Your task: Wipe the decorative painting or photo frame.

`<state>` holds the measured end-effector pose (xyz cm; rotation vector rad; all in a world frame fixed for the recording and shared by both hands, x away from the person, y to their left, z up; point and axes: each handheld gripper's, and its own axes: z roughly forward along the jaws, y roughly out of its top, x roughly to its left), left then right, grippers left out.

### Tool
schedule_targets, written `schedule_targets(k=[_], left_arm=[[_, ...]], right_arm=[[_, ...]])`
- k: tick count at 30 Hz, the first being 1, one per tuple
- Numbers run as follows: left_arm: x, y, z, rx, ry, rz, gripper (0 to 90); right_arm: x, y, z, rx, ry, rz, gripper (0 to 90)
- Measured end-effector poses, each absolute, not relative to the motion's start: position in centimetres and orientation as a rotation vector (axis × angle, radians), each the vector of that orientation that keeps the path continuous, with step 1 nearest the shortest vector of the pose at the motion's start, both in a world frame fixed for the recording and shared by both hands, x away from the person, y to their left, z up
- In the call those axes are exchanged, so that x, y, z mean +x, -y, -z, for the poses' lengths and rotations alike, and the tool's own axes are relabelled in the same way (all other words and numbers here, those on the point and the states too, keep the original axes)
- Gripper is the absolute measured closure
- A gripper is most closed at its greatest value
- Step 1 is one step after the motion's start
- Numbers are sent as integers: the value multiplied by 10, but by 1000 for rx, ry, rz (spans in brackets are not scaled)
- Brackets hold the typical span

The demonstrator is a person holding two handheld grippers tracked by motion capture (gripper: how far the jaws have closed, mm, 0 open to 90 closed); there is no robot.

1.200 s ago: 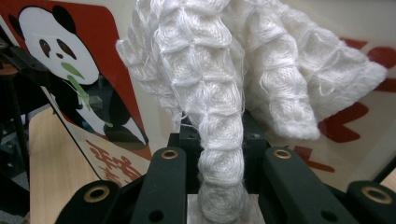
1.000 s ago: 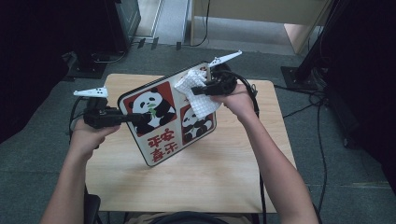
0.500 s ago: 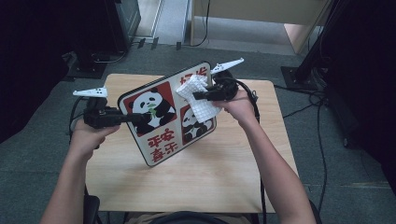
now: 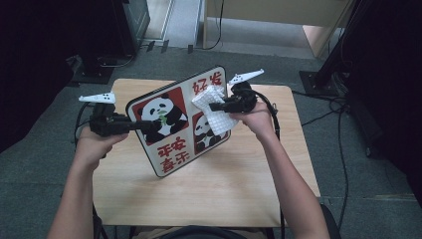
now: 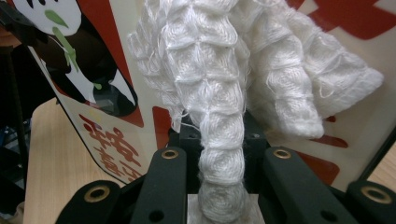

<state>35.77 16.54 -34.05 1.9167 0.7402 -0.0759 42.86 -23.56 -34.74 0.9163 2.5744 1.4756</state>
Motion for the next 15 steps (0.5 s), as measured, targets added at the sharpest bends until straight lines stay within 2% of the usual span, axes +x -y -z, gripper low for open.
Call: schedule_targets(k=[15], left_arm=[[357,-166,341,1919,-730,64,791]], right_arm=[[427,236,371,966,-2582,-1478,771]])
